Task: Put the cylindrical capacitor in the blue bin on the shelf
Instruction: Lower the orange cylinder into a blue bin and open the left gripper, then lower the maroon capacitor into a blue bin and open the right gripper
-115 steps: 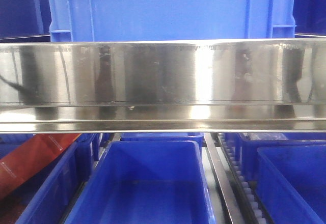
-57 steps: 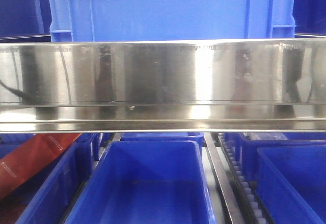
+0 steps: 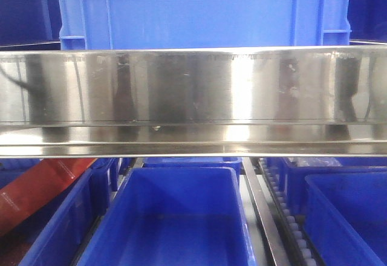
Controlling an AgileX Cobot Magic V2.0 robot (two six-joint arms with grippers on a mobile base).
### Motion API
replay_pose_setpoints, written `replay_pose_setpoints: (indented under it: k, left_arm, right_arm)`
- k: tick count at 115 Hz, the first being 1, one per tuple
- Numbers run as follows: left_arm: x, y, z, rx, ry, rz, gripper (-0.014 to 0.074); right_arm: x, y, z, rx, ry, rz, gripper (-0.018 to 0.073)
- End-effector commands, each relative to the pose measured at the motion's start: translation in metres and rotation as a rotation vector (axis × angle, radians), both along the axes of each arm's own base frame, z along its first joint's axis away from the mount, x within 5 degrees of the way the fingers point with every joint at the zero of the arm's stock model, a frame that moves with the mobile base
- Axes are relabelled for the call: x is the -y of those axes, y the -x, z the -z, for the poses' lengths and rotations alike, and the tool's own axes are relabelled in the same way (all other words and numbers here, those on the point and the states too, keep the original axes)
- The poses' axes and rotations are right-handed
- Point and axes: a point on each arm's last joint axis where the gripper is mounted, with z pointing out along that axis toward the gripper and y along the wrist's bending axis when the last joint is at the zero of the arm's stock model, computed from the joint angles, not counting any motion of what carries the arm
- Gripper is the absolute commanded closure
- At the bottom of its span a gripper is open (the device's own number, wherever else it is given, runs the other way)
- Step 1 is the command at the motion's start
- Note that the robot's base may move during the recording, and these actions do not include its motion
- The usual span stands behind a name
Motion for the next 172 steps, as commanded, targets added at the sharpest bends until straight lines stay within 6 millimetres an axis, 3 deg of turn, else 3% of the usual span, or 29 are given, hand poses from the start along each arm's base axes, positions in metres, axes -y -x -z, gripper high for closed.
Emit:
replay_pose_setpoints:
  k: [1, 15, 34, 66, 89, 108, 131, 148, 172]
  left_arm:
    - [-0.017, 0.027, -0.023, 0.009, 0.033, -0.007, 0.0551]
    - [-0.036, 0.054, -0.031, 0.007, 0.031, -0.004, 0.0708]
    - [-0.062, 0.084, -0.023, 0.01, 0.038, -0.046, 0.0707]
    - [-0.11, 0.148, 0.015, 0.124, 0.197, -0.109, 0.0707]
    - [-0.14, 0.19, 0.048, 0.188, 0.311, -0.136, 0.0707]
    - [-0.157, 0.214, 0.064, 0.217, 0.345, -0.132, 0.0707]
    - [-0.168, 0.229, 0.064, 0.258, 0.378, -0.128, 0.0707]
    - [-0.168, 0.231, 0.063, 0.253, 0.391, -0.124, 0.0707]
    - [-0.167, 0.231, 0.064, 0.242, 0.397, -0.121, 0.0707]
  right_arm:
    - [0.0, 0.002, -0.002, 0.003, 0.002, -0.004, 0.0713]
    - [0.0, 0.002, -0.001, -0.009, 0.006, -0.005, 0.0713]
    - [0.0, 0.002, -0.001, -0.009, 0.006, -0.005, 0.0713]
    - [0.0, -0.007, 0.002, -0.019, 0.055, 0.008, 0.0713]
    - [-0.01, -0.023, -0.023, 0.019, 0.097, -0.034, 0.0713]
    - [-0.034, -0.057, -0.043, 0.026, 0.132, -0.117, 0.0713]
    - [-0.086, -0.108, -0.057, -0.014, 0.17, -0.254, 0.0713]
    - [-0.12, -0.15, -0.046, -0.132, 0.214, -0.307, 0.0713]
    - [-0.155, -0.206, -0.012, -0.306, 0.232, -0.333, 0.0713]
